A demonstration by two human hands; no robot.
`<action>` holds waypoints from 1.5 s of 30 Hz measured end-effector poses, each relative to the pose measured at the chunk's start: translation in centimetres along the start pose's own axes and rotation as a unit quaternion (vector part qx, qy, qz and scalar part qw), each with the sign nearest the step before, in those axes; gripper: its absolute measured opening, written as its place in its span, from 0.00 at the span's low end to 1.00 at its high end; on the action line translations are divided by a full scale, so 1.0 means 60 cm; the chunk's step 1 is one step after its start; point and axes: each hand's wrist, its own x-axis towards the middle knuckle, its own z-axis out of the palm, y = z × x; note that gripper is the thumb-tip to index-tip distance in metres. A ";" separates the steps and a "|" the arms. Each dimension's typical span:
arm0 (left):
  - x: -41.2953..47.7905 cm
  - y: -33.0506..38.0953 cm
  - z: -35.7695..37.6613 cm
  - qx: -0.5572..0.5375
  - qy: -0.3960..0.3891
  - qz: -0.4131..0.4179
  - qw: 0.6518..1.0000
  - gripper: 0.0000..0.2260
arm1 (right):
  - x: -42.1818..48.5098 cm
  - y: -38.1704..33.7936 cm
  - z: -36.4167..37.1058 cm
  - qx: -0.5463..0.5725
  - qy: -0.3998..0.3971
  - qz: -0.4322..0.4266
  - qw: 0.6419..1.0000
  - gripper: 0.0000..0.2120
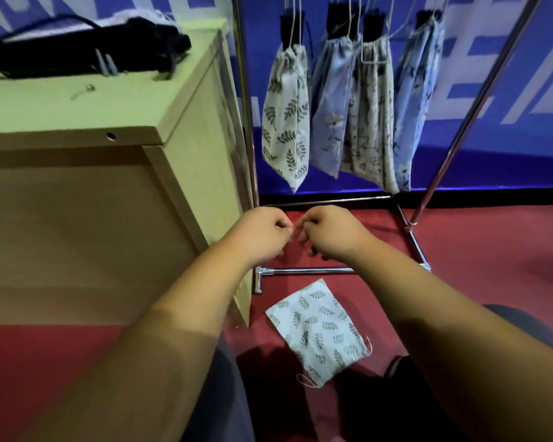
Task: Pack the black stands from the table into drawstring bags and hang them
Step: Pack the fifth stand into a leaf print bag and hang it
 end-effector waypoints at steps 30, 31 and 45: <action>-0.028 -0.010 -0.537 -0.139 0.390 -0.017 0.910 0.09 | 0.102 -0.575 -0.085 -0.098 0.153 -0.287 0.941 0.15; -0.021 -0.021 -0.543 -0.141 0.393 -0.018 0.909 0.09 | 0.111 -0.588 -0.083 -0.112 0.158 -0.293 0.937 0.15; 0.037 -0.101 -0.567 -0.200 0.400 -0.047 0.893 0.09 | 0.283 -0.682 0.004 -0.350 0.086 -0.264 0.895 0.17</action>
